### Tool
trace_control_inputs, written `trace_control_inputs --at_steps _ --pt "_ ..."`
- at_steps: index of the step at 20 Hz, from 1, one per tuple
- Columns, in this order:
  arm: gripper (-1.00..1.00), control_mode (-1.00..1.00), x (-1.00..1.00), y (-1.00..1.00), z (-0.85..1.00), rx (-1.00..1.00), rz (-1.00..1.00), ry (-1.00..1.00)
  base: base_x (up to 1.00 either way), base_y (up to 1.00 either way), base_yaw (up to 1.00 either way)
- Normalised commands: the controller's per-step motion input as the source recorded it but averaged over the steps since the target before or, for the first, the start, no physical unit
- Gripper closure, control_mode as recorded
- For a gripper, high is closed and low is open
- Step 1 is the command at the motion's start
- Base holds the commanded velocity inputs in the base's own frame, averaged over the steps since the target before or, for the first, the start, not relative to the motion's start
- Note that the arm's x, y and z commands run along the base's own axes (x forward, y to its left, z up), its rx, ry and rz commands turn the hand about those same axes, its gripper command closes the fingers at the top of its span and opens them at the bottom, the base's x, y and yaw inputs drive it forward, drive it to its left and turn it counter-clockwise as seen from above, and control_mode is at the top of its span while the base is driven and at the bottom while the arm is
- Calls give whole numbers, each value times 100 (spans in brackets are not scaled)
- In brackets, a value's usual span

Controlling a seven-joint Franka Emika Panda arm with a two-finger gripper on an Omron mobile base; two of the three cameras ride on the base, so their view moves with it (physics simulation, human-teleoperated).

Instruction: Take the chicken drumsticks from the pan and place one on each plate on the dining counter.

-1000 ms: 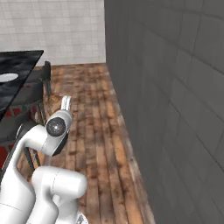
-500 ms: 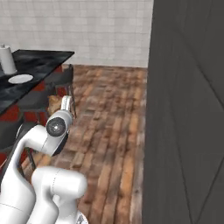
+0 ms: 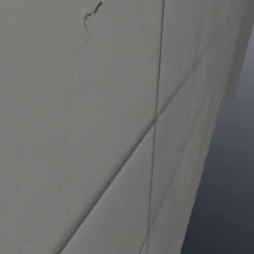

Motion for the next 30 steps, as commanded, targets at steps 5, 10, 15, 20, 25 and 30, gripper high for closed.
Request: trace_control_inputs --at_steps 5,10,15,20,25,30 --pt "100 100 0 0 0 0 0 0 100 -49 47" --pt "100 100 0 0 0 0 0 0 100 -49 47" --pt "100 100 0 0 0 0 0 0 98 -38 47" --pt "100 100 0 0 0 0 0 0 69 -28 52" --pt "100 100 0 0 0 0 0 0 69 -13 51" --pt "100 100 0 0 0 0 0 0 84 -17 47"
